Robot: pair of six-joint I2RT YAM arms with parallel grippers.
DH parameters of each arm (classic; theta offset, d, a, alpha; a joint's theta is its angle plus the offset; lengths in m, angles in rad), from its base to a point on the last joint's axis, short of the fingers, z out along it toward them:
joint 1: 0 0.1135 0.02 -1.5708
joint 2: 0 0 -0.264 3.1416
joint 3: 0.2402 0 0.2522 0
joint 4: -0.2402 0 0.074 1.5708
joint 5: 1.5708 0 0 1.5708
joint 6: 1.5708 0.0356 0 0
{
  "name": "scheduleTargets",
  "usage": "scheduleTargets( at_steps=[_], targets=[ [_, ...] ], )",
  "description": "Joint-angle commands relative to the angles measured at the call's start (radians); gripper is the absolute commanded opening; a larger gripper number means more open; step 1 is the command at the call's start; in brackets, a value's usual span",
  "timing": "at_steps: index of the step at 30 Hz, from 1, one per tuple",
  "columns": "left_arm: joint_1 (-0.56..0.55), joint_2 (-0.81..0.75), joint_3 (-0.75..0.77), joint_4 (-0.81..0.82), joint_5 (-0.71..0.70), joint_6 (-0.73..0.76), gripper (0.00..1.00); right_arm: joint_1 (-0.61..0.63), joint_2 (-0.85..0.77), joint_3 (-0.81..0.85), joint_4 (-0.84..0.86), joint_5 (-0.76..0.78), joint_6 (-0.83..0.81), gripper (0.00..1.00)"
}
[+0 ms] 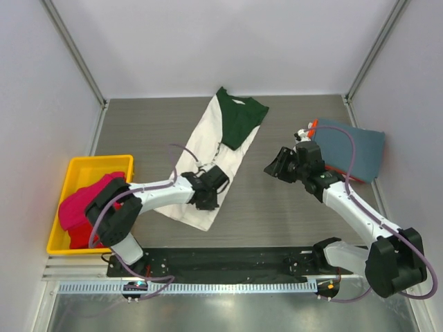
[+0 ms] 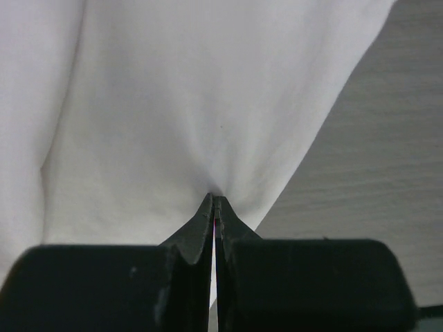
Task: Fold and stack the t-shirts
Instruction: Fold the tshirt
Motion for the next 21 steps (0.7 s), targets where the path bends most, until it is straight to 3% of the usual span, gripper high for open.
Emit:
scheduleTargets(
  at_steps=[1,5,9,12,17,21],
  targets=[
    [-0.149,0.104,0.105,-0.047,0.097,-0.136,0.0,-0.016,-0.034,0.018,-0.035,0.021,-0.006,0.43],
    [-0.311,0.212,0.295,-0.043,0.086,-0.197,0.0,-0.034,-0.045,0.029,-0.125,0.082,-0.008,0.43],
    [-0.377,0.252,0.448,0.07,0.138,-0.223,0.0,-0.059,-0.071,0.015,-0.169,0.116,-0.004,0.43],
    [-0.373,0.153,0.411,0.114,0.143,-0.211,0.02,-0.058,-0.079,0.006,-0.173,0.098,-0.004,0.43],
    [-0.287,-0.129,0.248,0.023,0.095,-0.173,0.06,-0.053,-0.042,-0.012,-0.13,-0.003,0.006,0.43],
    [-0.146,-0.346,0.095,-0.098,0.06,-0.128,0.06,0.04,0.019,-0.014,-0.078,-0.054,0.038,0.31]
  ],
)
